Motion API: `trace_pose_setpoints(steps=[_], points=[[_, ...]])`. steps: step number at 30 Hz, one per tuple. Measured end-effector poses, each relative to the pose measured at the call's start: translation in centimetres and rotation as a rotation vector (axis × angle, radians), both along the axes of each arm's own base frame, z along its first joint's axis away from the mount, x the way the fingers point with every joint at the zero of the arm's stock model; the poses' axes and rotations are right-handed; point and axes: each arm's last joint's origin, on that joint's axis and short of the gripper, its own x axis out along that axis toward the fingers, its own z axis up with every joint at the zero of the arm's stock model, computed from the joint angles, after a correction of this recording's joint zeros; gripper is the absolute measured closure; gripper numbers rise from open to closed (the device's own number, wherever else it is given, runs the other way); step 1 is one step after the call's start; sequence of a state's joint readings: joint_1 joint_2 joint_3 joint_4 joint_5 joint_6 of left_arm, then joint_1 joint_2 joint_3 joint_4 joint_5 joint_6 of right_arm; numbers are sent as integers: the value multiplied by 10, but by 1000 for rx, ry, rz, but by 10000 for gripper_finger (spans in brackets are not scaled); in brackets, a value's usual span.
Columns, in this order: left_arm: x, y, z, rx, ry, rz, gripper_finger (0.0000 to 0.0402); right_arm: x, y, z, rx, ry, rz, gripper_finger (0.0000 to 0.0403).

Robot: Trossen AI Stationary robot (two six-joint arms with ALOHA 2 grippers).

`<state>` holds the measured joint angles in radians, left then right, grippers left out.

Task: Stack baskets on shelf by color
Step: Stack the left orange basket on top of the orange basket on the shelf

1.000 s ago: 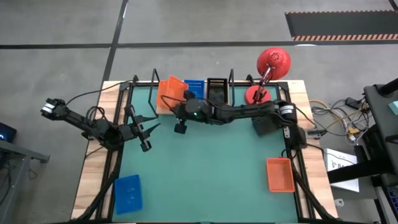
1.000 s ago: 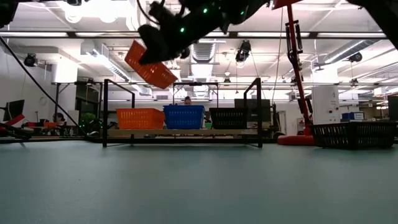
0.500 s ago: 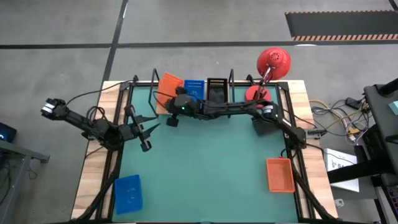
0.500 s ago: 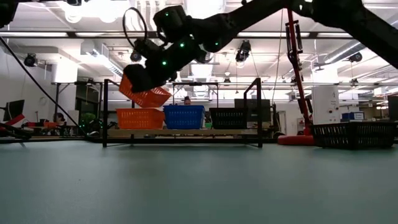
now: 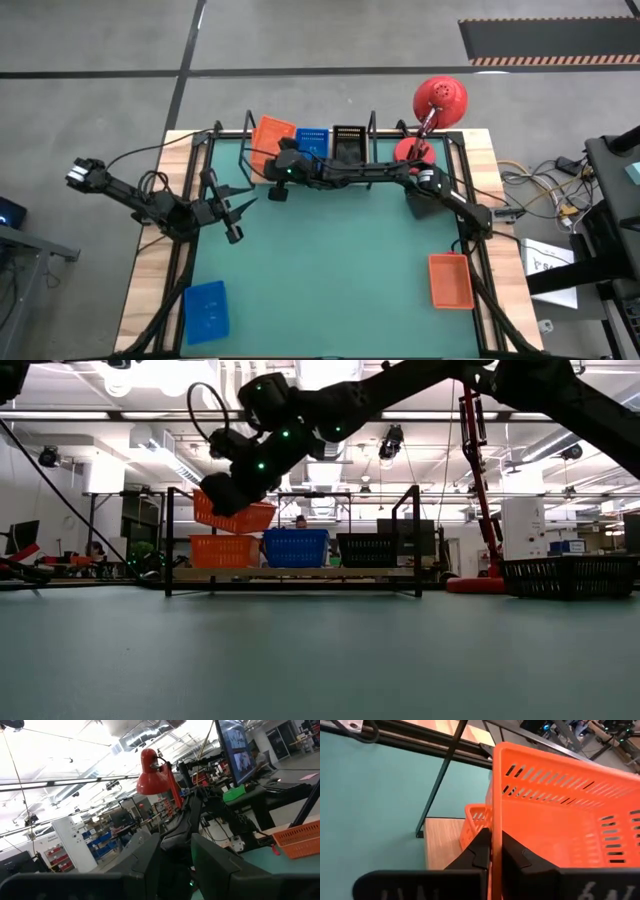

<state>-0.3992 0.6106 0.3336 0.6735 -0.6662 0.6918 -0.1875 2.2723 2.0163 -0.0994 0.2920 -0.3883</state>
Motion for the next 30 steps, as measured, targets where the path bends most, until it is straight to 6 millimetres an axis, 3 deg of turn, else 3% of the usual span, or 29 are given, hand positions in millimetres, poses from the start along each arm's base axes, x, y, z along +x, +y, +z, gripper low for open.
trace_pose_setpoints(steps=[15,22,30], points=[[0,0,0,1,1,0,307,-1,-6,4,-51,13,-34,289],[-1,0,1,-4,-9,0,307,-2,-7,19,-82,62,-47,267],[-1,1,2,-14,-25,-2,307,-10,0,42,-59,190,-32,274]])
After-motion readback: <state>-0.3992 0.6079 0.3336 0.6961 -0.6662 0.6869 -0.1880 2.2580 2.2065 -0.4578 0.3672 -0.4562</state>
